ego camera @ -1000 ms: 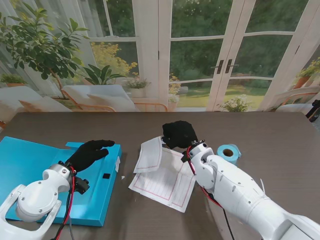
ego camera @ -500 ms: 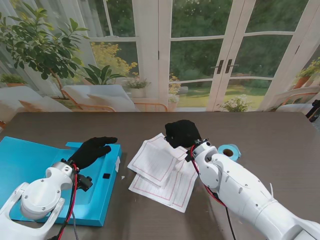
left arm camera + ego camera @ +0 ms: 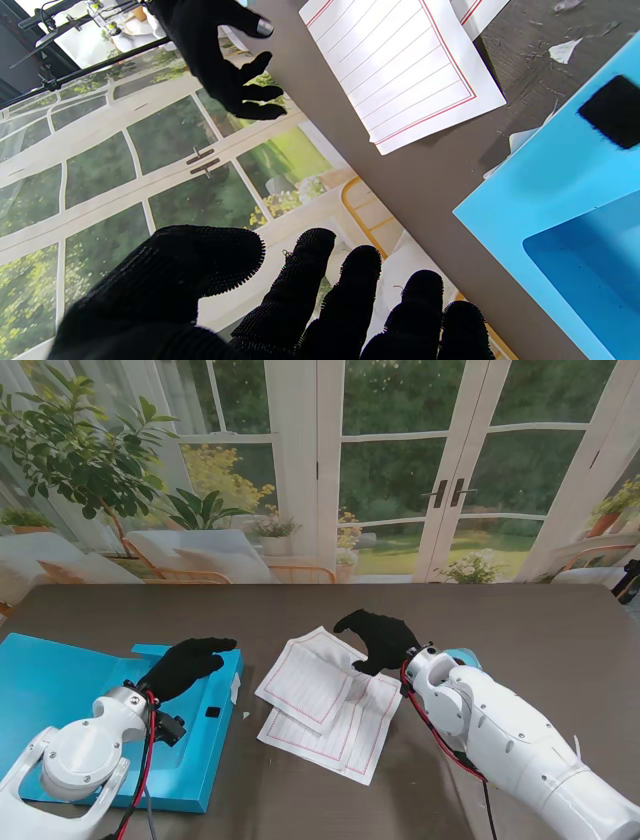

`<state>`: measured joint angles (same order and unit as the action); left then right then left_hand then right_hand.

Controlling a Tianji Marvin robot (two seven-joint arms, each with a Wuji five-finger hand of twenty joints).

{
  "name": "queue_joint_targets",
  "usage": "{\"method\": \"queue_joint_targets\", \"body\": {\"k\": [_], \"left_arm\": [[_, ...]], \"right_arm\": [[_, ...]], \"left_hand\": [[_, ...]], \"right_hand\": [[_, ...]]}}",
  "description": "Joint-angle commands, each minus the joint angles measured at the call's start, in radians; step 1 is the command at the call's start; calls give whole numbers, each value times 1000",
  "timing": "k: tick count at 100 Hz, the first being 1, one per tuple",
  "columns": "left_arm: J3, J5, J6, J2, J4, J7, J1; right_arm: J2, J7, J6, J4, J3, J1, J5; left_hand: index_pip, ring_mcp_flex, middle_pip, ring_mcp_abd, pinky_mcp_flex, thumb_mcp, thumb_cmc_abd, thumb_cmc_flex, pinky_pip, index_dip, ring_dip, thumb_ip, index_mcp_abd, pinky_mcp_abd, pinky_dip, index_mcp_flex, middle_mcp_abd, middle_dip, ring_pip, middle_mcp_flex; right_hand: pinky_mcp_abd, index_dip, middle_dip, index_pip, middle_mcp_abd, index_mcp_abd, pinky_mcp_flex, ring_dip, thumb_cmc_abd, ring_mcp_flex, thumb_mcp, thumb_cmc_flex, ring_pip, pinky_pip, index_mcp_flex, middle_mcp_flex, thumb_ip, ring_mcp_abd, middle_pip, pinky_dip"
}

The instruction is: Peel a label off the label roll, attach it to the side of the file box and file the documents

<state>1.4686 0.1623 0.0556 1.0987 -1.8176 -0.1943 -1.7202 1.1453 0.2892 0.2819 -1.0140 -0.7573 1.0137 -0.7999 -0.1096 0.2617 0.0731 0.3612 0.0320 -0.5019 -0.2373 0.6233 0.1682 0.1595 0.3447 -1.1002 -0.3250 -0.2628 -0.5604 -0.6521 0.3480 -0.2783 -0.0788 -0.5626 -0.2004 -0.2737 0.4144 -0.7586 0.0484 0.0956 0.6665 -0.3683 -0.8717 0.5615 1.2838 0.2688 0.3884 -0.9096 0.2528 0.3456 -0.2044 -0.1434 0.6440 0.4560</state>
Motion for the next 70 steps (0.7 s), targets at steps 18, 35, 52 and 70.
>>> {"method": "queue_joint_targets", "body": {"k": [18, 35, 52, 70], "left_arm": [[0, 0, 8, 2, -9, -25, -11], [-4, 2, 14, 1, -12, -25, -14], [-3, 6, 28, 0, -20, -33, -19], [-2, 13, 37, -1, -25, -35, -22]], "right_arm": [[-27, -68, -11, 11, 43, 2, -18], [-7, -46, -40, 62, 101, -19, 18], [22, -19, -72, 120, 154, -41, 66], [49, 2, -81, 164, 180, -51, 112]], "left_hand": [[18, -10, -8, -6, 19, 2, 39, -10, -28, 2, 13, 23, 0, 19, -11, 15, 2, -8, 8, 15], [17, -9, -8, -6, 19, 3, 40, -11, -28, 2, 13, 24, 0, 19, -11, 14, 2, -8, 8, 15], [17, -8, -7, -7, 19, 3, 41, -11, -28, 2, 13, 24, 2, 20, -11, 15, 0, -8, 7, 14], [17, -7, -8, -5, 19, 3, 41, -11, -28, 3, 14, 25, 0, 19, -12, 14, 1, -8, 7, 15]], "right_hand": [[48, 42, -32, 22, 31, -57, -569, 44, -144, -130, 7, -40, -36, 104, -124, -134, -4, 6, 9, -36], [44, 53, -34, 28, 45, -82, -578, 44, -127, -135, -8, -70, -30, 114, -166, -149, -12, -7, 12, -33], [36, 94, -33, 75, 72, -165, -577, 40, -103, -129, -13, -91, -14, 117, -171, -154, -12, -28, 28, -23], [30, 107, -32, 80, 74, -183, -574, 37, -51, -114, -31, -105, -4, 114, -168, -139, -11, -39, 38, -15]]}}
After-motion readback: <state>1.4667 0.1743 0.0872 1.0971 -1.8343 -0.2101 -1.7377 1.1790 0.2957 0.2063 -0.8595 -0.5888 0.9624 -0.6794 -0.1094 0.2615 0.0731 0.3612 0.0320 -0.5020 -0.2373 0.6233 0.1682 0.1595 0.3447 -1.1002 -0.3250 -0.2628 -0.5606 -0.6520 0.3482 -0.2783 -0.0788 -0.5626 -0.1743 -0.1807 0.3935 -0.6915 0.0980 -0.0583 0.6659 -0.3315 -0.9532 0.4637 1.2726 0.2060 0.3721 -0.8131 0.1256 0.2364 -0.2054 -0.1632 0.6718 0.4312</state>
